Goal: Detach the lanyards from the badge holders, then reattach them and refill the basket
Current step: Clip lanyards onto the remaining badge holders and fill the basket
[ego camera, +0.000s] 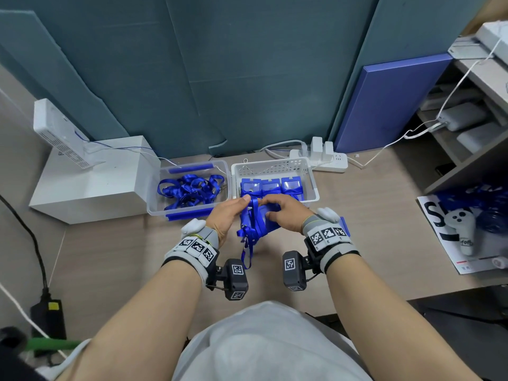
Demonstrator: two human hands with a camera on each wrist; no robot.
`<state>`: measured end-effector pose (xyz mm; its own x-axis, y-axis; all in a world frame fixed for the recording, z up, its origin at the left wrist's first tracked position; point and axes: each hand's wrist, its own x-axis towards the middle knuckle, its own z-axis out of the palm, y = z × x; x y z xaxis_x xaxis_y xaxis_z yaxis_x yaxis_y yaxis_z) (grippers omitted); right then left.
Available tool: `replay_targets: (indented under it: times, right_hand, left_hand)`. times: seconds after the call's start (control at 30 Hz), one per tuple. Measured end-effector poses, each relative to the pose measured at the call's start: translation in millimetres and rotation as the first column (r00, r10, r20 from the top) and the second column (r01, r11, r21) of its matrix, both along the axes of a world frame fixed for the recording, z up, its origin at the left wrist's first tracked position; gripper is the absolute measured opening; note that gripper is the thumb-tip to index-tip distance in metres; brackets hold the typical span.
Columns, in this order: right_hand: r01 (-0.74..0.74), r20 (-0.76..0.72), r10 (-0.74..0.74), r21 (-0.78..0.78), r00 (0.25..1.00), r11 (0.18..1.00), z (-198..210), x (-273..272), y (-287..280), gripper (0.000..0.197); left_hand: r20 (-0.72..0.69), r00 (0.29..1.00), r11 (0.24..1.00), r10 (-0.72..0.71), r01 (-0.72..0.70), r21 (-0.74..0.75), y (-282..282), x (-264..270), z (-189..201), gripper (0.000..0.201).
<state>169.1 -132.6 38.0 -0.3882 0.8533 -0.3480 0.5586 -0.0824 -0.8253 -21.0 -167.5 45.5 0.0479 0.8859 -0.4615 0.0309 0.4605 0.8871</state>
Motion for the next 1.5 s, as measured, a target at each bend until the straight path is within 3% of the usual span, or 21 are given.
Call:
replay_targets:
  times: [0.17, 0.33, 0.53, 0.7, 0.8, 0.9, 1.0, 1.07, 1.17, 1.27, 1.3, 1.33, 1.37, 1.4, 1.43, 1.47, 1.5]
  right_hand:
    - [0.013, -0.017, -0.013, -0.034, 1.000, 0.999, 7.1, 0.9, -3.7, 0.012]
    - [-0.029, 0.192, 0.016, 0.067, 0.981, 0.997, -0.8, 4.9, -0.6, 0.018]
    - [0.021, 0.370, -0.044, 0.066, 0.928, 0.998, -13.9, 15.5, 0.2, 0.034]
    - [0.057, 0.432, -0.058, 0.014, 0.900, 0.998, -26.3, 29.7, -4.0, 0.035]
    - [0.054, 0.436, -0.033, -0.037, 0.899, 0.998, -28.4, 31.8, -5.5, 0.030]
    - [0.090, 0.445, -0.052, -0.066, 0.894, 0.994, -31.0, 37.0, -5.7, 0.049]
    - [0.143, 0.439, -0.091, -0.087, 0.894, 0.986, -35.8, 43.5, -4.5, 0.052]
    - [0.176, 0.441, -0.116, -0.098, 0.890, 0.980, -38.4, 46.2, -3.5, 0.055]
    - [0.260, 0.437, -0.192, -0.101, 0.879, 0.960, -38.7, 49.3, -2.7, 0.052]
    - [0.334, 0.428, -0.262, -0.101, 0.865, 0.937, -39.9, 54.9, -0.5, 0.034]
    - [0.356, 0.424, -0.282, -0.104, 0.861, 0.929, -40.5, 56.5, 0.3, 0.033]
    - [0.369, 0.426, -0.292, -0.109, 0.856, 0.923, -42.2, 58.2, 1.1, 0.035]
    - [0.379, 0.428, -0.300, -0.110, 0.853, 0.919, -43.1, 59.7, 1.2, 0.038]
    - [0.381, 0.435, -0.302, -0.106, 0.848, 0.918, -43.8, 61.2, 1.1, 0.036]
    - [0.388, 0.435, -0.309, -0.104, 0.846, 0.916, -43.9, 62.1, 0.2, 0.032]
    - [0.393, 0.440, -0.312, -0.103, 0.842, 0.914, -46.1, 63.8, -0.2, 0.029]
    - [0.403, 0.445, -0.319, -0.105, 0.837, 0.909, -48.0, 65.4, -0.6, 0.027]
  left_hand:
    - [0.060, 0.997, 0.999, 0.042, -0.042, -0.016, -0.1, -0.2, -4.0, 0.054]
    - [0.117, 0.992, 0.999, 0.038, -0.038, -0.001, -3.5, 2.2, -4.8, 0.037]
    - [-0.098, 0.994, 0.998, 0.055, -0.059, -0.038, -4.4, -3.5, -15.8, 0.035]
    - [-0.251, 0.964, 0.992, 0.088, -0.107, -0.065, -10.0, -21.3, -28.3, 0.011]
    - [-0.311, 0.932, 0.980, 0.185, -0.198, -0.011, -10.4, -28.5, -39.6, 0.027]
    - [-0.401, 0.874, 0.951, 0.275, -0.308, -0.017, -6.3, -34.9, -46.5, 0.026]
    - [-0.509, 0.778, 0.905, 0.369, -0.426, 0.004, -1.6, -46.3, -53.7, 0.026]
    - [-0.575, 0.741, 0.897, 0.347, -0.441, -0.028, -2.9, -52.0, -57.7, 0.033]
    - [-0.584, 0.681, 0.826, 0.442, -0.563, -0.031, -2.9, -62.1, -71.6, 0.034]
    - [-0.557, 0.633, 0.751, 0.538, -0.660, -0.026, 0.1, -64.2, -83.4, 0.028]
    - [-0.605, 0.664, 0.784, 0.440, -0.612, -0.101, -2.1, -64.0, -80.8, 0.024]
    - [-0.751, 0.637, 0.894, 0.174, -0.421, -0.151, -8.2, -62.6, -82.4, 0.020]
    - [-0.818, 0.576, 0.956, 0.003, -0.241, -0.167, -12.4, -61.2, -80.4, 0.020]
    - [-0.758, 0.645, 0.933, 0.099, -0.325, -0.155, -14.3, -56.9, -72.5, 0.022]
    - [-0.611, 0.709, 0.837, 0.352, -0.530, -0.133, -12.7, -55.0, -63.5, 0.026]
    - [-0.500, 0.710, 0.787, 0.496, -0.611, -0.087, -9.8, -61.9, -69.8, 0.034]
    - [-0.539, 0.695, 0.800, 0.476, -0.597, -0.063, -13.6, -65.9, -72.8, 0.041]
